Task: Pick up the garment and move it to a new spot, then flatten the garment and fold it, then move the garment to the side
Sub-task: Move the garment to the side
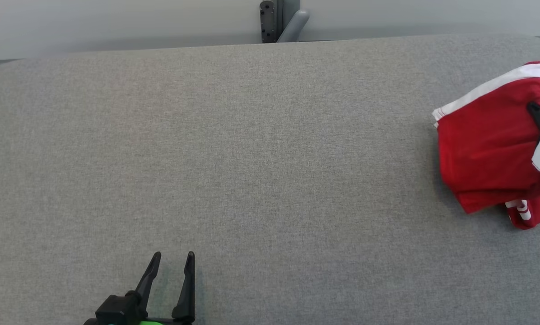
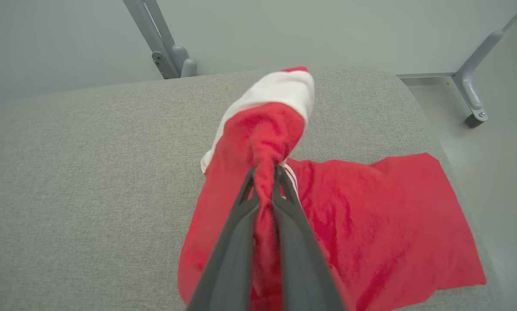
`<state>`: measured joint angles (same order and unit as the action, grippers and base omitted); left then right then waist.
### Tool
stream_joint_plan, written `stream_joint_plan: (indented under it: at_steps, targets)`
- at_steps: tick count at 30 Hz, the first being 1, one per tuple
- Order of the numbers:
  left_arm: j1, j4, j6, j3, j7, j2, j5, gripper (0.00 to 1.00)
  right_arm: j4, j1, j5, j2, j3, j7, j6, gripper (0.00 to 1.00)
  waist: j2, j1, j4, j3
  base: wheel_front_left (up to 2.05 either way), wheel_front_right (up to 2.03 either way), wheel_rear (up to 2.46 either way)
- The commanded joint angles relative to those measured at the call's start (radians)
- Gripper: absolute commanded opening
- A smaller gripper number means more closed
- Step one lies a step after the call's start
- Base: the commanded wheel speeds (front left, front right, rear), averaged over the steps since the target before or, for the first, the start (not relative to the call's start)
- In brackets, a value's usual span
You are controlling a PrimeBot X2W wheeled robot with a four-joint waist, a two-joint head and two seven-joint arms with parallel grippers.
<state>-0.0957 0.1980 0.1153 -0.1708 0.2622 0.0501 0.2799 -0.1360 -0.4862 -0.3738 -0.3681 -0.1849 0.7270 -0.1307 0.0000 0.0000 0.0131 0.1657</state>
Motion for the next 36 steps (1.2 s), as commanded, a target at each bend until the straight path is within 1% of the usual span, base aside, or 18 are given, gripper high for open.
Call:
stream_joint_plan:
  at_steps: [1,7,14,19,22,23,33,34,35,36]
  targets:
    - [0.015,-0.001,0.005,0.004,0.003,0.002,0.001,1.0,0.017,0.014,0.002,-0.01,-0.017,0.019,0.0,0.0,0.0,0.0,0.001,0.008,0.0,0.0,0.0]
    - [0.026,-0.002,0.009,0.025,0.003,0.002,-0.012,1.0,0.059,0.009,0.012,-0.027,-0.074,0.093,0.0,0.0,0.0,0.0,-0.001,0.034,0.0,0.0,0.0]
    - [0.054,0.0,0.015,0.033,0.003,0.009,-0.024,1.0,0.03,-0.031,0.048,-0.06,-0.104,0.129,0.0,0.0,0.0,0.0,-0.004,0.079,0.0,0.0,0.0]
    - [0.077,0.003,0.015,0.029,0.003,0.022,-0.027,1.0,-0.039,-0.065,0.07,-0.089,-0.102,0.09,0.0,0.0,0.0,0.0,0.004,0.115,0.0,0.0,0.0]
    - [0.091,0.008,0.016,0.035,0.003,0.03,-0.024,1.0,-0.098,-0.083,0.089,-0.121,-0.1,0.052,0.0,0.0,0.0,0.0,0.013,0.143,0.0,0.0,0.0]
    - [0.091,0.008,0.016,0.035,0.003,0.03,-0.024,1.0,-0.098,-0.083,0.089,-0.121,-0.1,0.052,0.0,0.0,0.0,0.0,0.013,0.143,0.0,0.0,0.0]
    - [0.11,-0.013,0.016,0.044,0.003,0.055,-0.017,1.0,-0.267,-0.113,0.149,-0.167,-0.103,-0.067,0.0,0.0,0.0,0.0,0.019,0.2,0.0,0.0,0.0]
    - [0.111,-0.014,0.016,0.044,0.003,0.057,-0.017,1.0,-0.283,-0.115,0.154,-0.166,-0.105,-0.077,0.0,0.01,0.0,0.0,0.019,0.203,0.0,0.0,0.0]
    - [0.112,-0.016,0.016,0.046,0.003,0.058,-0.016,1.0,-0.297,-0.118,0.162,-0.167,-0.109,-0.089,0.0,0.12,0.0,0.0,0.018,0.205,0.0,0.0,0.0]
    - [0.113,-0.017,0.016,0.047,0.003,0.06,-0.015,1.0,-0.31,-0.12,0.172,-0.17,-0.11,-0.104,0.0,0.17,0.0,0.0,0.017,0.207,0.0,0.0,0.0]
